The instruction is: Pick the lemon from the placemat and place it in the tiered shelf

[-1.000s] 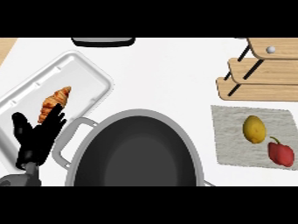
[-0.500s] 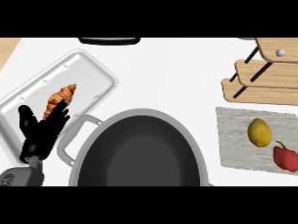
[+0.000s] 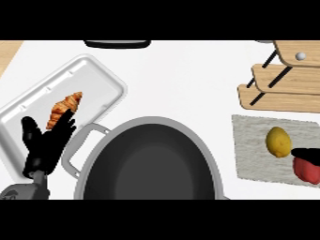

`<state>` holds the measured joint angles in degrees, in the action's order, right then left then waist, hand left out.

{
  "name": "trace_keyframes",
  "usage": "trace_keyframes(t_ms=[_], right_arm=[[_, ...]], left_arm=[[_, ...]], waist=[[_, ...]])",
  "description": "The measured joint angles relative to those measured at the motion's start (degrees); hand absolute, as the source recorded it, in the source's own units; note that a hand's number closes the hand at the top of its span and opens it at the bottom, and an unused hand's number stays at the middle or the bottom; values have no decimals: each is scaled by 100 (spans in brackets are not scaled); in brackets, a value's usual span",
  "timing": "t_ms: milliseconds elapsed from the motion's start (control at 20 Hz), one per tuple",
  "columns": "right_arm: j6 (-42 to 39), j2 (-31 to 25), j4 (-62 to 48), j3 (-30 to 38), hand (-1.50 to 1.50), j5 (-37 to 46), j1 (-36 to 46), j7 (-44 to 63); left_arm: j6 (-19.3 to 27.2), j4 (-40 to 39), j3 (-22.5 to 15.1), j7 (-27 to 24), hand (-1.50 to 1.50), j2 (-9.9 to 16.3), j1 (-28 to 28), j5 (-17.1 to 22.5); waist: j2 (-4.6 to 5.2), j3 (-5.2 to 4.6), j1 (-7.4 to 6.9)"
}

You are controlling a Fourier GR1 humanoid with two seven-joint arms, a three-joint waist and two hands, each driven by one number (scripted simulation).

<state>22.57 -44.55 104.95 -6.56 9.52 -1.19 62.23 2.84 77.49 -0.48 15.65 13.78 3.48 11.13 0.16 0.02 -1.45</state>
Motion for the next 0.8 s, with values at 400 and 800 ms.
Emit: trace_keyframes(t_ms=[400,800], right_arm=[[-303,479,-620,-457,-150,496,569,307],[-431,1009,-1100,-638,-150,1234,821,453]], left_arm=[[10,55,77,72,0,-39,-56,-14],[80,-20,76,-12,0,-142,-44,-160]], waist=[[-17,5,73],[-30,14,107]])
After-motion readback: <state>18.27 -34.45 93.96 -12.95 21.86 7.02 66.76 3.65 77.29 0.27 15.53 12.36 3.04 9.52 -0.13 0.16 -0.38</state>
